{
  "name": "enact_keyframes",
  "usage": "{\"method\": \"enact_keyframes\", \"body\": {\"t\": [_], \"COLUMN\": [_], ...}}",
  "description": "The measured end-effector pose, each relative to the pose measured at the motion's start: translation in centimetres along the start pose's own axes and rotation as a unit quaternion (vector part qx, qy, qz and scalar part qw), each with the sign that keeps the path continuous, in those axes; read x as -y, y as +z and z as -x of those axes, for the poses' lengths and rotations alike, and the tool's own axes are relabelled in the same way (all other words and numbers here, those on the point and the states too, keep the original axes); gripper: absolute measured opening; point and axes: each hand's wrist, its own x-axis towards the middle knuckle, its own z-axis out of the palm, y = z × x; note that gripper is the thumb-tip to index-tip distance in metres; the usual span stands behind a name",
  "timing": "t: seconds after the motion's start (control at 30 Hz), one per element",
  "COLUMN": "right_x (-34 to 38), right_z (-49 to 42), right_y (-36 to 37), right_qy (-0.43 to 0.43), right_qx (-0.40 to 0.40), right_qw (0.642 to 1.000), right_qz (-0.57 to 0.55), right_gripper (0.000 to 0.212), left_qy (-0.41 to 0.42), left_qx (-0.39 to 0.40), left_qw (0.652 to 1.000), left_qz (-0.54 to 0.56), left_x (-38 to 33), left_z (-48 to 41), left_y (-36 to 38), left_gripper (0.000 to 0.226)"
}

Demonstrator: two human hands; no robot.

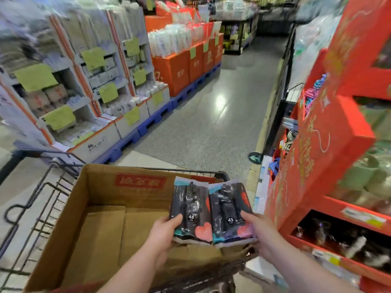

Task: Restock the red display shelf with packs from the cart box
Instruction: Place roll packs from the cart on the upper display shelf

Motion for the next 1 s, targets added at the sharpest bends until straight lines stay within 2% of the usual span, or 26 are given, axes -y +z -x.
{"method": "enact_keyframes", "body": {"t": [0.17,0.23,0.4,0.7,1.0], "right_x": [1.0,1.4,2.3,4.3,7.9], "right_z": [3.2,4.1,6.7,10.8,11.6], "right_y": [-4.3,-6.3,-12.2,-29.3,-43.9], "right_qy": [-0.012,-0.014,-0.056,-0.081,-0.174], "right_qx": [-0.032,-0.041,-0.081,-0.163,-0.171], "right_qw": [0.999,0.998,0.993,0.973,0.947], "right_qz": [-0.034,-0.045,-0.062,-0.143,-0.209], "right_gripper": [0.019,0.026,0.025,0.029,0.022], "left_qy": [0.027,0.032,0.052,0.062,0.095], "left_qx": [0.056,0.079,0.132,0.239,0.299], "left_qw": [0.998,0.996,0.99,0.968,0.949], "left_qz": [0.017,0.02,0.008,-0.032,-0.019], "left_x": [-0.5,-0.7,-1.2,-1.4,-2.2], "left_z": [2.9,4.0,6.6,11.9,17.0], "left_y": [2.8,4.4,9.4,26.0,40.7], "left_gripper": [0.017,0.017,0.013,0.01,0.019]}}
